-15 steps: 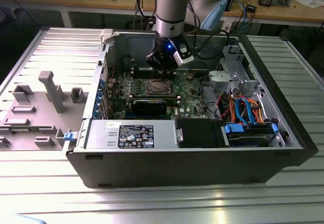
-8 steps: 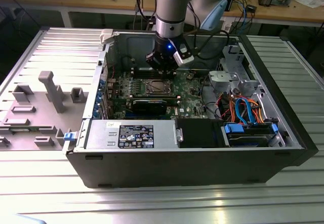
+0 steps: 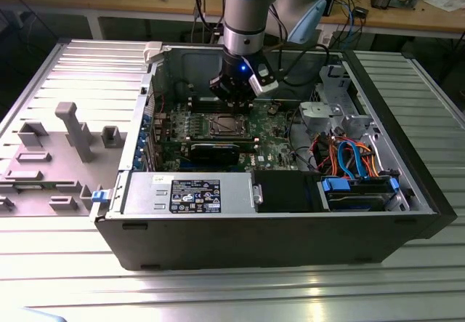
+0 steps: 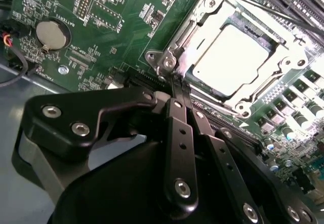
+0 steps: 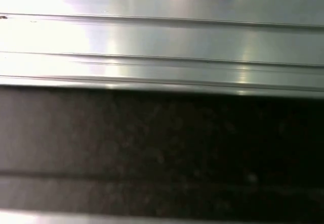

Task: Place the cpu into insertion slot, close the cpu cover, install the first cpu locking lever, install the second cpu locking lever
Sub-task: 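Install the first cpu locking lever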

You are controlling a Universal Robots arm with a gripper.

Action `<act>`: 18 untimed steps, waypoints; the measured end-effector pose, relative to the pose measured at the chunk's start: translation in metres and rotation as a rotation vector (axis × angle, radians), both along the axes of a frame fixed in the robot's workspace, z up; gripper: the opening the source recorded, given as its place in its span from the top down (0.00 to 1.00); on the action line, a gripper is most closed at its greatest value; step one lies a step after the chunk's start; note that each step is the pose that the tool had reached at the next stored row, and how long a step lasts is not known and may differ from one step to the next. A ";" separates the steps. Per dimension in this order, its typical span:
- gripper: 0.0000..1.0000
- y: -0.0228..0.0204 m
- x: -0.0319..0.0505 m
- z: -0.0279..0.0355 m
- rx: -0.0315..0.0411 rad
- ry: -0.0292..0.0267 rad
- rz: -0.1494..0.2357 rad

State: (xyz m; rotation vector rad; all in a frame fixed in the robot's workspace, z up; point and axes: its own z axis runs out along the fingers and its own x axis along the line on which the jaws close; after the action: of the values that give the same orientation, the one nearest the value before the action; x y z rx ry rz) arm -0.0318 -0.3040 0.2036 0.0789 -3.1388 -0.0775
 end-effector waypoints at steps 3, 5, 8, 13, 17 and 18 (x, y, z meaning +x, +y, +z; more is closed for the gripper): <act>0.89 0.0000 0.0000 0.0034 -0.0006 0.0004 0.000; 0.89 0.0000 0.0000 0.0037 -0.0009 0.0002 0.000; 0.89 -0.0026 0.0000 0.0038 -0.0012 0.0003 0.000; 0.89 -0.0045 0.0000 0.0038 -0.0012 0.0003 0.000; 0.89 -0.0051 0.0000 0.0038 -0.0012 0.0003 0.000; 0.89 -0.0052 0.0000 0.0038 -0.0012 0.0003 0.000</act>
State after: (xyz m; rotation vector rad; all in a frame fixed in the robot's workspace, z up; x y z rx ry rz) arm -0.0318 -0.3092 0.2073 0.0789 -3.1385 -0.0756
